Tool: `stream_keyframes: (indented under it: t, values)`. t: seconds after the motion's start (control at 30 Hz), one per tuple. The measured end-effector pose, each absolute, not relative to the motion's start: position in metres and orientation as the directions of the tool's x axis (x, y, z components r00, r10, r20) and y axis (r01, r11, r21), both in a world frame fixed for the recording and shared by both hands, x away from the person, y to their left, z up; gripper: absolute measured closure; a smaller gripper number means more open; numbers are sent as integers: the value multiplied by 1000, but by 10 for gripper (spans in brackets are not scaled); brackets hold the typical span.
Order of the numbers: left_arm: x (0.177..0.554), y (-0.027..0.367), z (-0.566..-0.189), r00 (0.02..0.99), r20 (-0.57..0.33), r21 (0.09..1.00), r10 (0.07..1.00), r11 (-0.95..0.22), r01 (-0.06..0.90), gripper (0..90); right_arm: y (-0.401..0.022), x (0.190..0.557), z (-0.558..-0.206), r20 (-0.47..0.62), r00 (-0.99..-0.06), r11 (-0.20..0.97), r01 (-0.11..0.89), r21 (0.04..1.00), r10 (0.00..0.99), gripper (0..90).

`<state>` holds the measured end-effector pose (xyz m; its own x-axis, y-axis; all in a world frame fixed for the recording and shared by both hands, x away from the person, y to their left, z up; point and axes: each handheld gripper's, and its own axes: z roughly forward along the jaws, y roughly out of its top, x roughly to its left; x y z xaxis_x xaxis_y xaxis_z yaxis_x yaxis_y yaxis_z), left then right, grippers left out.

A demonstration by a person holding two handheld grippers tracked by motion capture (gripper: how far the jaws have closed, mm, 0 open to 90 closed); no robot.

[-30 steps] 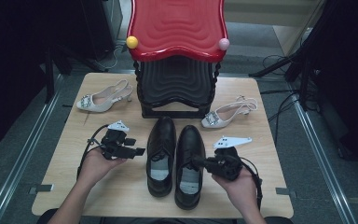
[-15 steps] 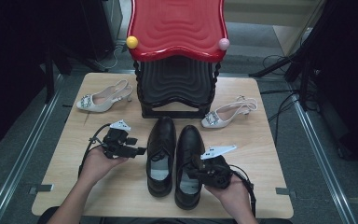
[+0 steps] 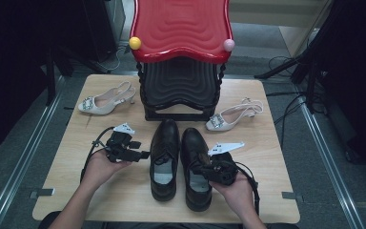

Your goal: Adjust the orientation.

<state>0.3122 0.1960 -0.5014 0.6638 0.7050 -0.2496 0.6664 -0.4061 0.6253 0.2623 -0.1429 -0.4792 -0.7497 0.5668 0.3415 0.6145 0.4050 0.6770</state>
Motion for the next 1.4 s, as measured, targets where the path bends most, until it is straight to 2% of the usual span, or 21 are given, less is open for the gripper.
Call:
stream_keyframes:
  t: [0.43,0.67,0.97,1.1,1.17,1.37,1.4]
  values:
    - [312,195,-502,665,-250,625,704,-407,666,371,-135,265,-485,351,-724,348,625,699,594,900]
    - [311,194,-502,665,-251,624,703,-407,667,371,-114,259,-490,254,-741,390,574,720,622,900]
    - [311,193,-502,668,-253,623,700,-410,666,379,-109,262,-492,168,-744,418,530,738,647,900]
    - [311,194,-502,667,-265,622,696,-405,670,394,-106,268,-494,166,-738,408,529,744,654,900]
    - [311,194,-502,662,-288,611,692,-399,684,437,-105,272,-494,190,-735,392,539,745,651,900]
    - [311,186,-510,657,-368,506,658,-452,735,809,-106,275,-494,235,-735,385,566,729,636,900]
    - [310,185,-510,657,-372,505,656,-451,736,809,-106,275,-494,235,-735,385,566,729,636,900]
